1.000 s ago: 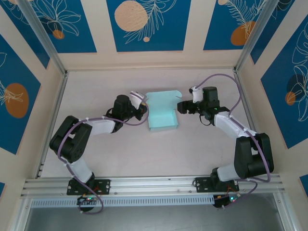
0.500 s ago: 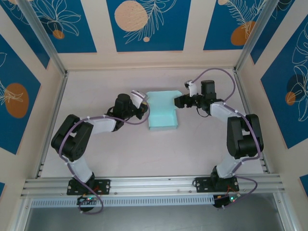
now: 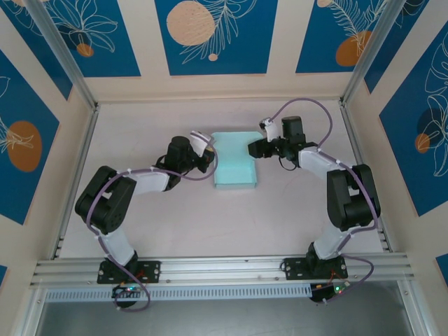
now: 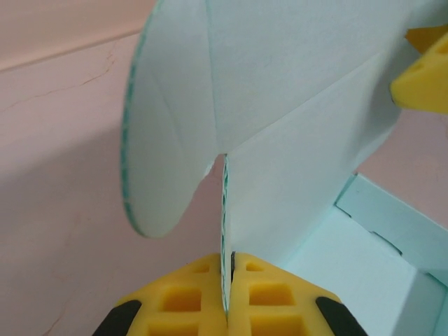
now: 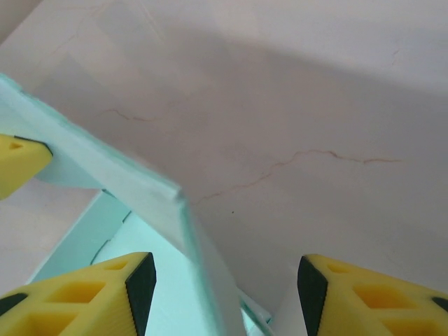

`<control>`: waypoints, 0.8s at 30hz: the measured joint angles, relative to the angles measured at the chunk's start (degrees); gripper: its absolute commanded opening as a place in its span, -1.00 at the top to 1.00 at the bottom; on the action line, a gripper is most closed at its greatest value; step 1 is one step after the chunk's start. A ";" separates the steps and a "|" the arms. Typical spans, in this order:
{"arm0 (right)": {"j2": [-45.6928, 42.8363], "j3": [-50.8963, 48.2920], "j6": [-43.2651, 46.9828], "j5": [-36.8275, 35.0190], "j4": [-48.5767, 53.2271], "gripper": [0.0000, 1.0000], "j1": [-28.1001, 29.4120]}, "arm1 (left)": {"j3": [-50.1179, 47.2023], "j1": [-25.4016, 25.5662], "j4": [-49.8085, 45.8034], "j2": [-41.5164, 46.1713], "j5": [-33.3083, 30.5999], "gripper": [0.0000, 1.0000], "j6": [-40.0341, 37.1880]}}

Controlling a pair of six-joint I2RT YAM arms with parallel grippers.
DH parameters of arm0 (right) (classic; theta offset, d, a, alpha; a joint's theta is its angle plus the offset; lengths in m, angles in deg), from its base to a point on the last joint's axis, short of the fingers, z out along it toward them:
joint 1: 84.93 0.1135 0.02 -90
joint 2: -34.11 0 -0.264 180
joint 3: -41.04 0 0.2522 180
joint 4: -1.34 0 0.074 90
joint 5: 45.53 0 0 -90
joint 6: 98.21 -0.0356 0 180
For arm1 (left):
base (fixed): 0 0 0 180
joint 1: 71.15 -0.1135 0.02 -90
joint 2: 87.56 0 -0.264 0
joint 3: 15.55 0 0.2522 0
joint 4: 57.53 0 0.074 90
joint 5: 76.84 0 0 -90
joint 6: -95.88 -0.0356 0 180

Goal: Fold the paper box

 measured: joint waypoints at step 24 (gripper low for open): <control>-0.81 0.33 -12.33 -36.94 4.79 0.24 17.46 | -5.84 4.52 8.70 0.04 -19.50 1.00 14.21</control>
